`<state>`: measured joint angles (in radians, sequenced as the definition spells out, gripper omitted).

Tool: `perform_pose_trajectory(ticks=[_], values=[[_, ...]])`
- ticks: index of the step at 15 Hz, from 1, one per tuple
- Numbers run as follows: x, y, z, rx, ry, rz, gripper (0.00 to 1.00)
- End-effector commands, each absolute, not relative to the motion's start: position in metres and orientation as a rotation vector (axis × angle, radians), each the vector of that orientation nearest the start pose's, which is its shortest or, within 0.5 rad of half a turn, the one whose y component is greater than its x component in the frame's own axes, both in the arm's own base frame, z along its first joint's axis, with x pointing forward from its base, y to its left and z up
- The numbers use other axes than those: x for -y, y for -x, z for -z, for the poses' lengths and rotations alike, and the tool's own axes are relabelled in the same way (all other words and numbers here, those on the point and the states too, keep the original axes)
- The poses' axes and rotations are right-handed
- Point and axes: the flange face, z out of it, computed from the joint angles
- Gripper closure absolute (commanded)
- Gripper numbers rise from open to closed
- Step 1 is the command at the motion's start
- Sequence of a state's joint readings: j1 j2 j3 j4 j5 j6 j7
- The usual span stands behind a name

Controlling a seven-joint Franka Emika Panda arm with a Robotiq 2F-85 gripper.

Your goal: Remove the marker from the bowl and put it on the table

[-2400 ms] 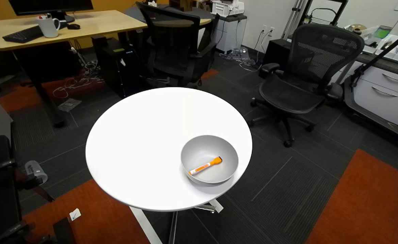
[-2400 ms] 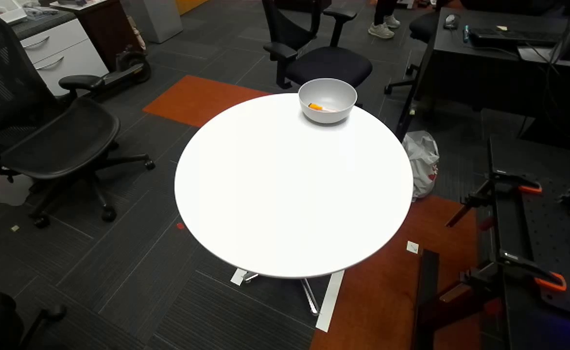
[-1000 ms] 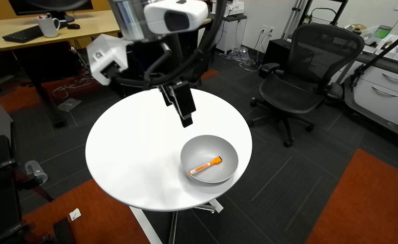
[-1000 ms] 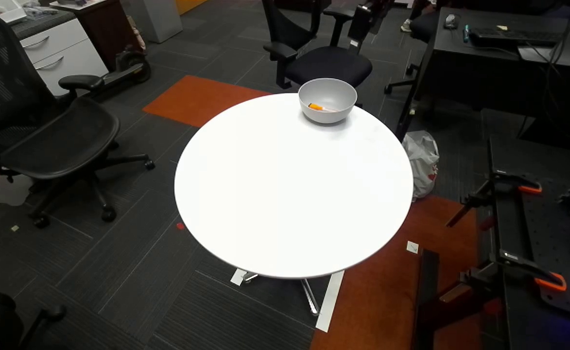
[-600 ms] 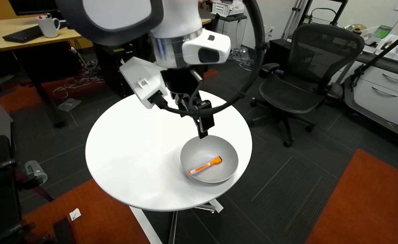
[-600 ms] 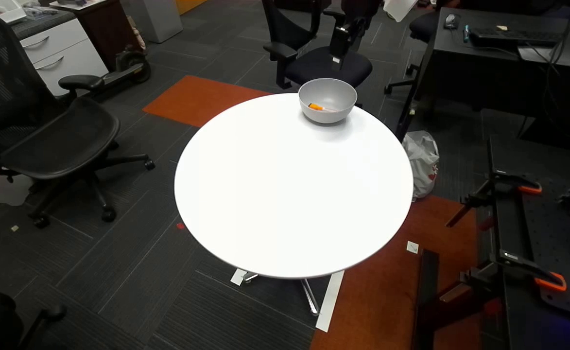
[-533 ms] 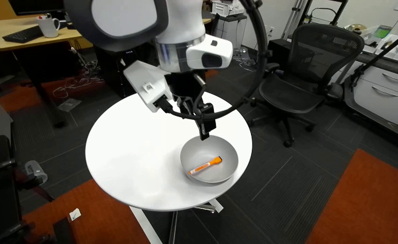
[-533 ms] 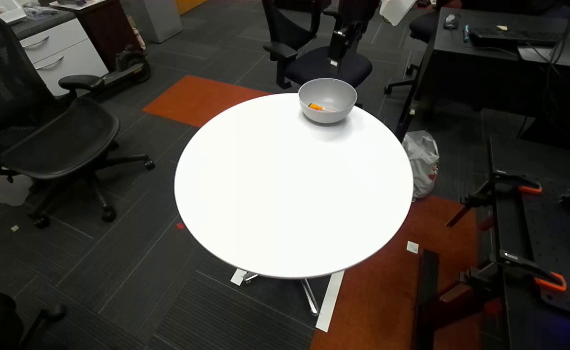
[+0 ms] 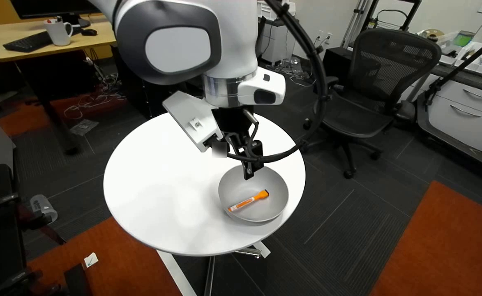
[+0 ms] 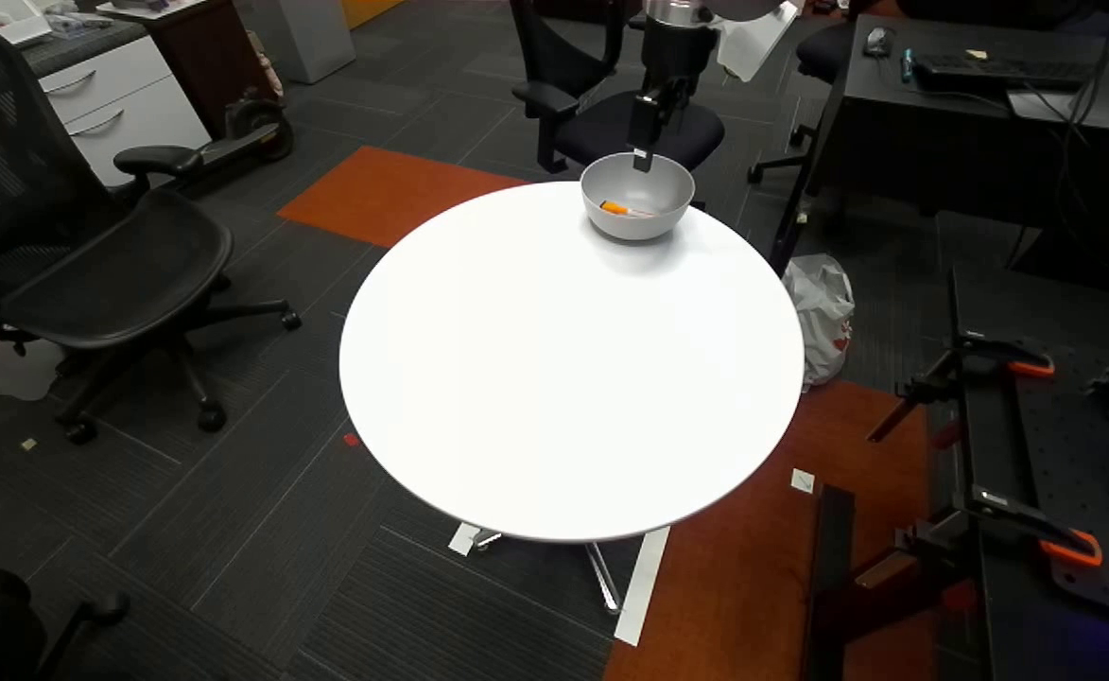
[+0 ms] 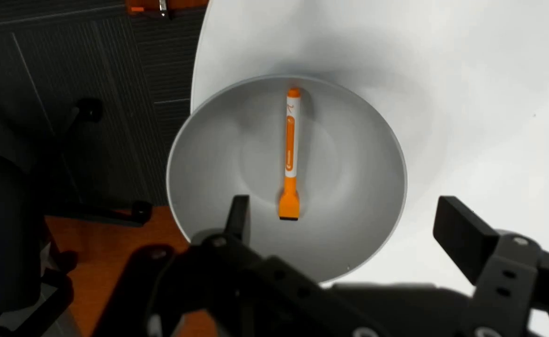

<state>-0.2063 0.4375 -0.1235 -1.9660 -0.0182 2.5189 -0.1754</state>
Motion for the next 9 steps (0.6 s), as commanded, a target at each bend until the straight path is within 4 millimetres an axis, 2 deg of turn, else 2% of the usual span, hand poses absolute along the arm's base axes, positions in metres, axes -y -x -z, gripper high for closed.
perform_pose_trajectory(ticks=[1, 6, 9], values=[[0.2003, -0.5954, -0.2616, -0.204, 3.222, 0.155, 0.0], [0.2014, -0.5959, -0.263, -0.207, 3.221, 0.152, 0.0], [0.2045, -0.6049, -0.2597, -0.231, 3.223, 0.135, 0.0]])
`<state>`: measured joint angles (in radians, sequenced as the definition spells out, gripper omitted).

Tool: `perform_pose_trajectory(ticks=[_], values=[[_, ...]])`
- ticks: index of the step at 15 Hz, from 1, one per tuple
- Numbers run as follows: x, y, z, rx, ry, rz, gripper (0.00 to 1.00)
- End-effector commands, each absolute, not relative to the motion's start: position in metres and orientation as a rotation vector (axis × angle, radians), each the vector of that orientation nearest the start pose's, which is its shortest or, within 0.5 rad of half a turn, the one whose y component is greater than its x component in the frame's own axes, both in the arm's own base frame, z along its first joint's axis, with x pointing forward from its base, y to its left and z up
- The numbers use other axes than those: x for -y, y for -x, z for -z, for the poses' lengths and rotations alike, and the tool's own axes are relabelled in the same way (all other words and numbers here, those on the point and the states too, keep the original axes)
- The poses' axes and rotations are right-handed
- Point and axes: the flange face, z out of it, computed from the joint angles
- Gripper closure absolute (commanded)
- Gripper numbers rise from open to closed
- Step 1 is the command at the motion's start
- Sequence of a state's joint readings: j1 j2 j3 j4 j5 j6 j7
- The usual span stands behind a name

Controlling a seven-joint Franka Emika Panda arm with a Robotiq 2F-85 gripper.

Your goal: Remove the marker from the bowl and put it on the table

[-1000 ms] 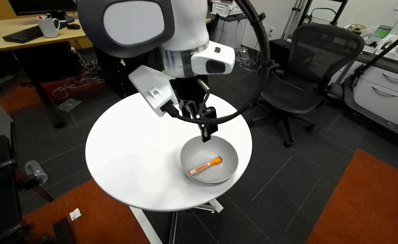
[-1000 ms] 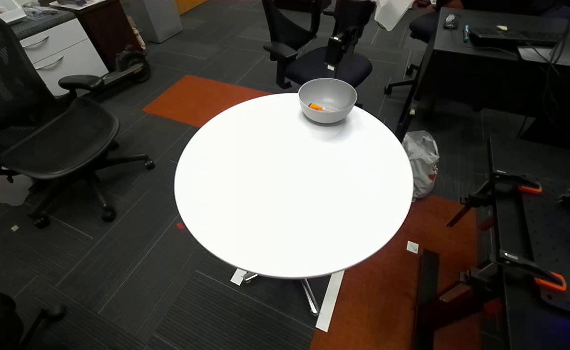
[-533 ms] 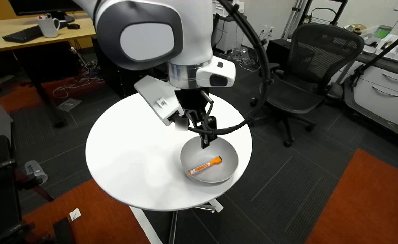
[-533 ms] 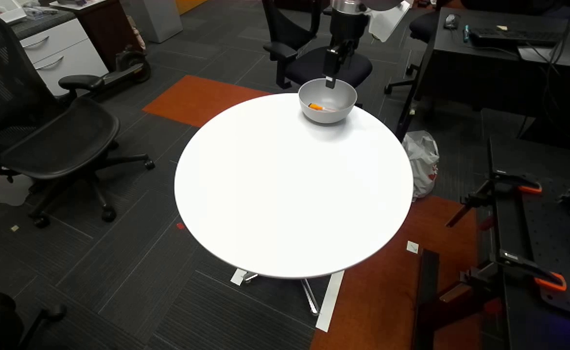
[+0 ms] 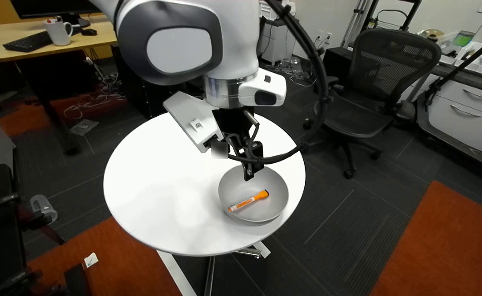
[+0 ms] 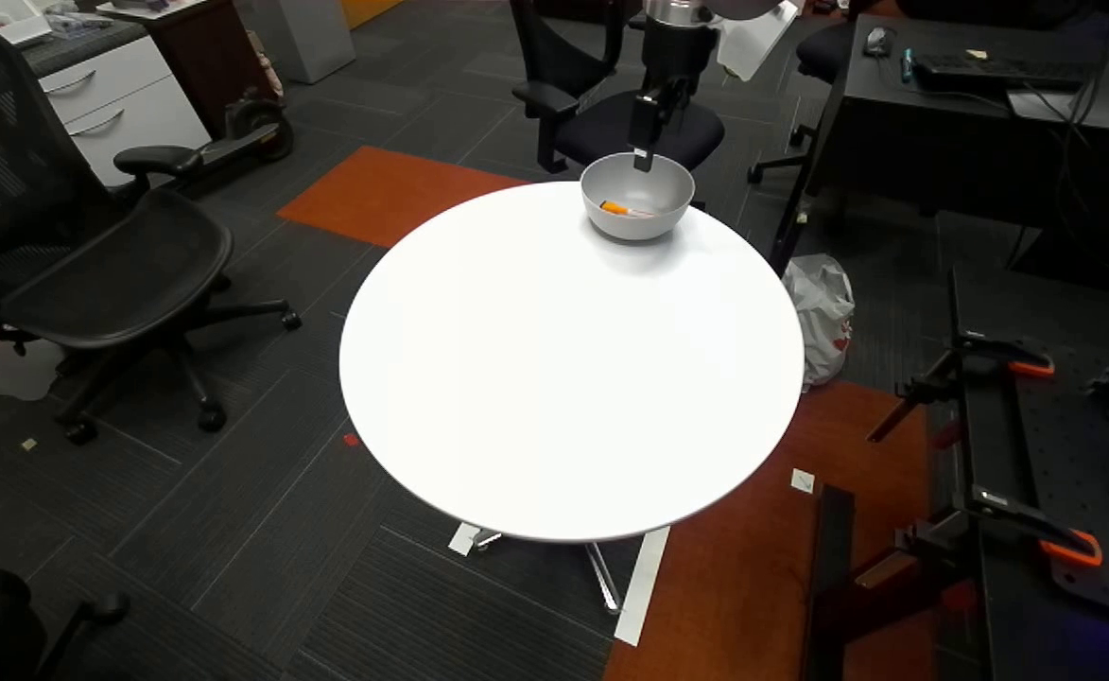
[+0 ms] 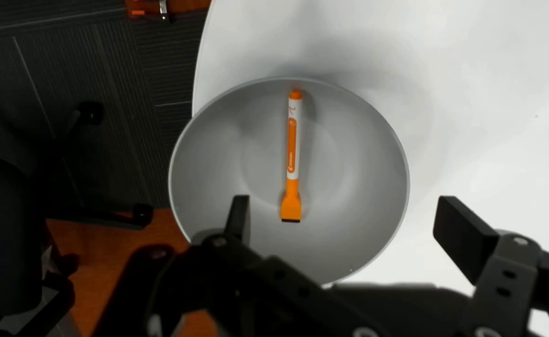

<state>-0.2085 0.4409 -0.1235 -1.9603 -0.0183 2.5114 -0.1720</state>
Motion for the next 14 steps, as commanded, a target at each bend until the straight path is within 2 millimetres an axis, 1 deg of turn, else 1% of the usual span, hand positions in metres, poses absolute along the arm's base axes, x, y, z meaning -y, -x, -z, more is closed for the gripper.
perform_pose_trajectory(ticks=[1, 7, 14], values=[[0.207, -0.608, -0.258, -0.253, 3.231, 0.13, 0.0], [0.225, -0.627, -0.234, -0.278, 3.223, 0.123, 0.0], [0.236, -0.641, -0.202, -0.277, 3.211, 0.057, 0.0]])
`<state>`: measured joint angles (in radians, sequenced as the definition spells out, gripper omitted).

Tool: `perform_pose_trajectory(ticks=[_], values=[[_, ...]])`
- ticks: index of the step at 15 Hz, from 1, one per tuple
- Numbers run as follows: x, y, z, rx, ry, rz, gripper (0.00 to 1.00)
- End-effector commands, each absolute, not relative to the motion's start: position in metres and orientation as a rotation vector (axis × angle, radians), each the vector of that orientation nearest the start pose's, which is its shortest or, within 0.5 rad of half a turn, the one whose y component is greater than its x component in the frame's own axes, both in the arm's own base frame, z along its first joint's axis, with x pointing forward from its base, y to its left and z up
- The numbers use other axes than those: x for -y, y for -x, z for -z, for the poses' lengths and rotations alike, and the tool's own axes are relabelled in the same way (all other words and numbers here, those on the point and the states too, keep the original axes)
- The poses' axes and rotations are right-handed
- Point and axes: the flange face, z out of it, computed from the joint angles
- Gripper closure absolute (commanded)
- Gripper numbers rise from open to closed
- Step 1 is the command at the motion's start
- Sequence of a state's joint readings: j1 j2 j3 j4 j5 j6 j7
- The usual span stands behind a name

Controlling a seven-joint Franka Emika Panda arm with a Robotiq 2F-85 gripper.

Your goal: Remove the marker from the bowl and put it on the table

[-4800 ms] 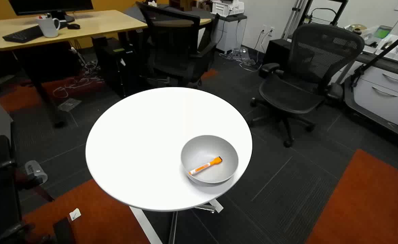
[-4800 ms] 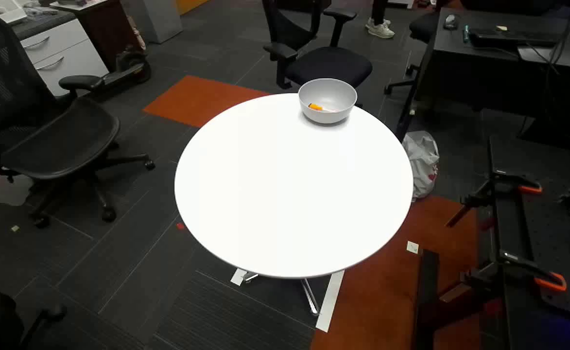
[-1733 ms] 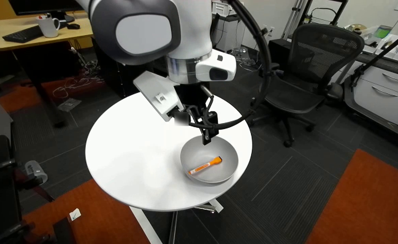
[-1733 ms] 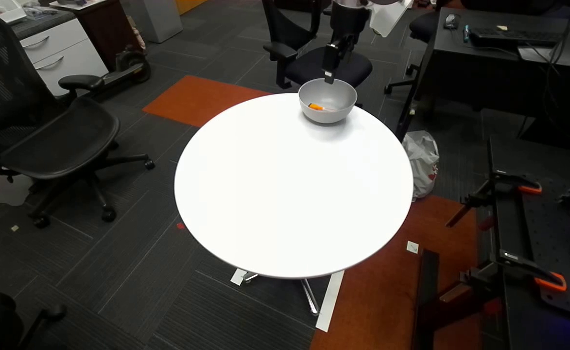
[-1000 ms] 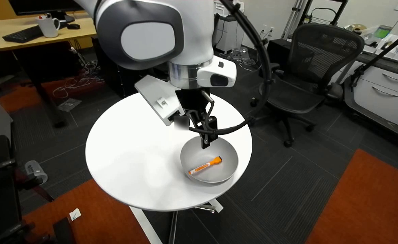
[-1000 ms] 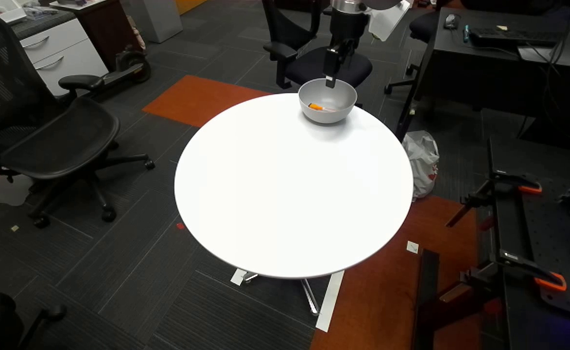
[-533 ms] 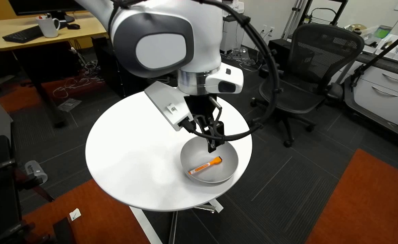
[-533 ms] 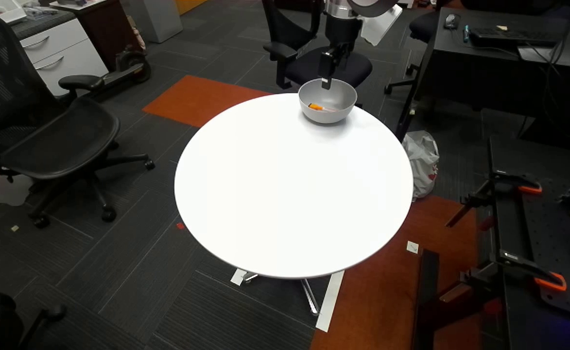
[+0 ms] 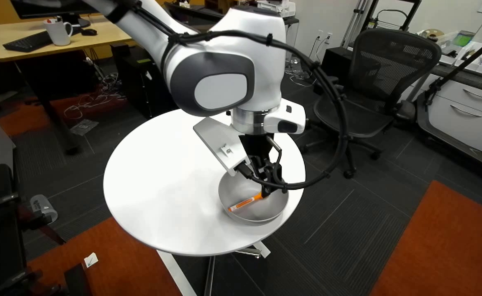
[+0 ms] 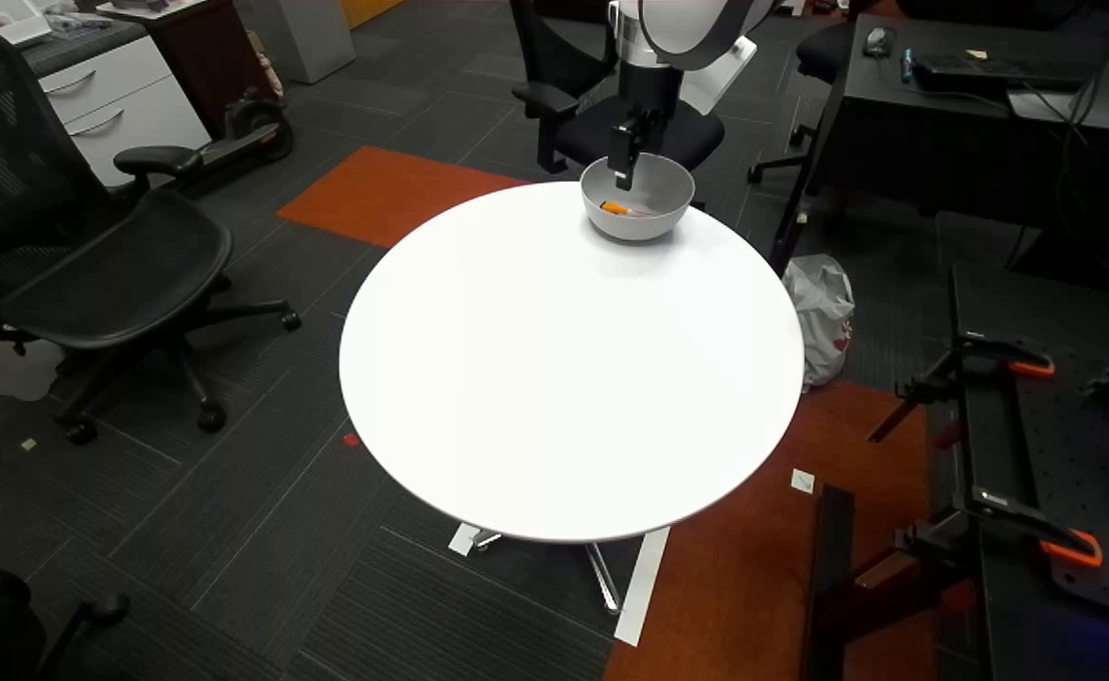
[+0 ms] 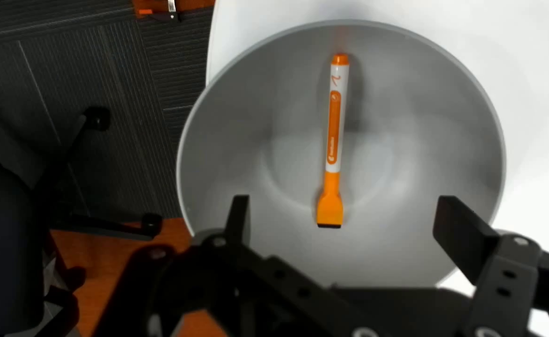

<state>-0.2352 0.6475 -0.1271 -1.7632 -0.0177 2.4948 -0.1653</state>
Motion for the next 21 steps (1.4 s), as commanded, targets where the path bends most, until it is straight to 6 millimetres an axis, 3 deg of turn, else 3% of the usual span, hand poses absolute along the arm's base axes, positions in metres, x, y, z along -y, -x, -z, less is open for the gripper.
perform_pose_trajectory(ticks=[1, 16, 17, 18, 21], values=[[0.236, -0.643, -0.198, -0.278, 3.209, 0.047, 0.0], [0.234, -0.65, -0.142, -0.309, 3.16, -0.104, 0.0], [0.234, -0.65, -0.141, -0.313, 3.158, -0.105, 0.25], [0.235, -0.65, -0.142, -0.319, 3.159, -0.106, 0.26], [0.235, -0.65, -0.139, -0.323, 3.154, -0.113, 0.49]])
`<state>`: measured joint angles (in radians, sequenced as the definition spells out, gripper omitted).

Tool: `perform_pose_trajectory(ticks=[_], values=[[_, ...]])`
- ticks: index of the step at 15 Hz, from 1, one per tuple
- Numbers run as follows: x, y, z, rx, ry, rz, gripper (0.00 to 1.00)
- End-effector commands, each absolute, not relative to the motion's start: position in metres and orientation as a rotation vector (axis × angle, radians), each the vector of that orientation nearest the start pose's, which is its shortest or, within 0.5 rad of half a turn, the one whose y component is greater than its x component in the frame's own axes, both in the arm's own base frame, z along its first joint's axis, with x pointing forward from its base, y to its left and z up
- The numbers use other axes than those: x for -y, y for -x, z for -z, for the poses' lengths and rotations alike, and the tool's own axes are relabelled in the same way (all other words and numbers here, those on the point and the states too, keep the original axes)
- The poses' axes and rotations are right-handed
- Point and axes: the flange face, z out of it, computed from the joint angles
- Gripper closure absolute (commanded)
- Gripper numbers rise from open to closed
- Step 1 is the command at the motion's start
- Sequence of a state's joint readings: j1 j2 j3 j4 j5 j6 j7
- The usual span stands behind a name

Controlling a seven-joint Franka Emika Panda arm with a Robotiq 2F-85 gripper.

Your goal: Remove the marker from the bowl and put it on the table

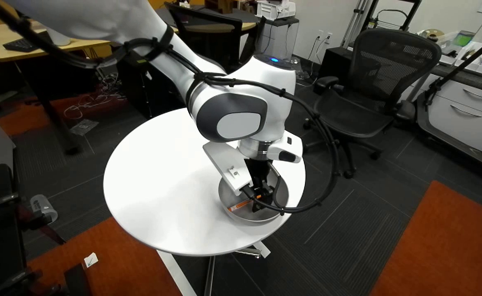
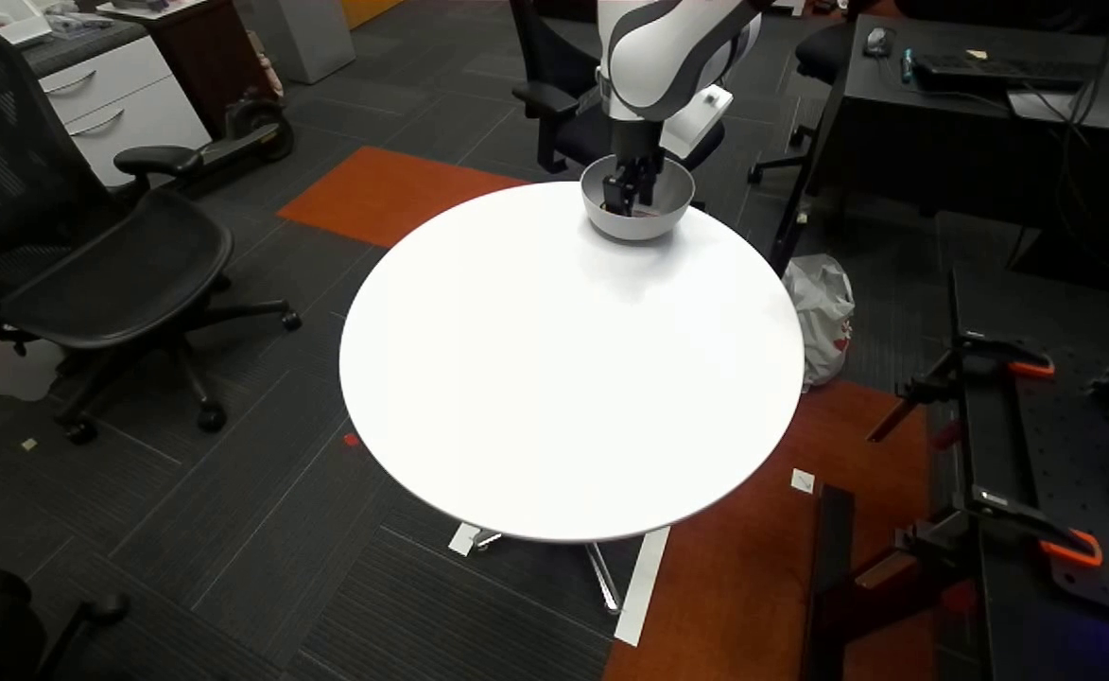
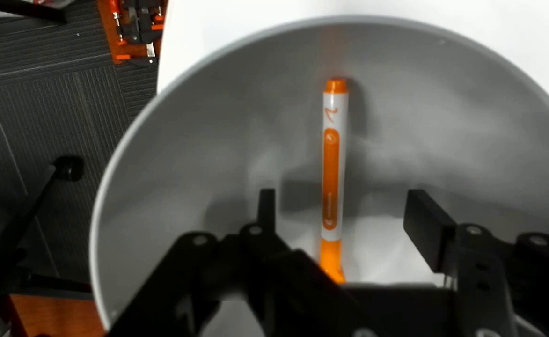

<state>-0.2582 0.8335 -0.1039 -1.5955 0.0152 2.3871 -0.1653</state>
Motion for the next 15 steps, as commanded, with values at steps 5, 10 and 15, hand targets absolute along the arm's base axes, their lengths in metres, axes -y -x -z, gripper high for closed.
perform_pose_trajectory(ticks=[5, 10, 15], values=[[0.234, -0.652, -0.139, -0.324, 3.151, -0.116, 0.88], [0.236, -0.644, -0.153, -0.376, 3.168, -0.096, 0.97], [0.235, -0.629, -0.198, -0.437, 3.194, 0.001, 0.97]])
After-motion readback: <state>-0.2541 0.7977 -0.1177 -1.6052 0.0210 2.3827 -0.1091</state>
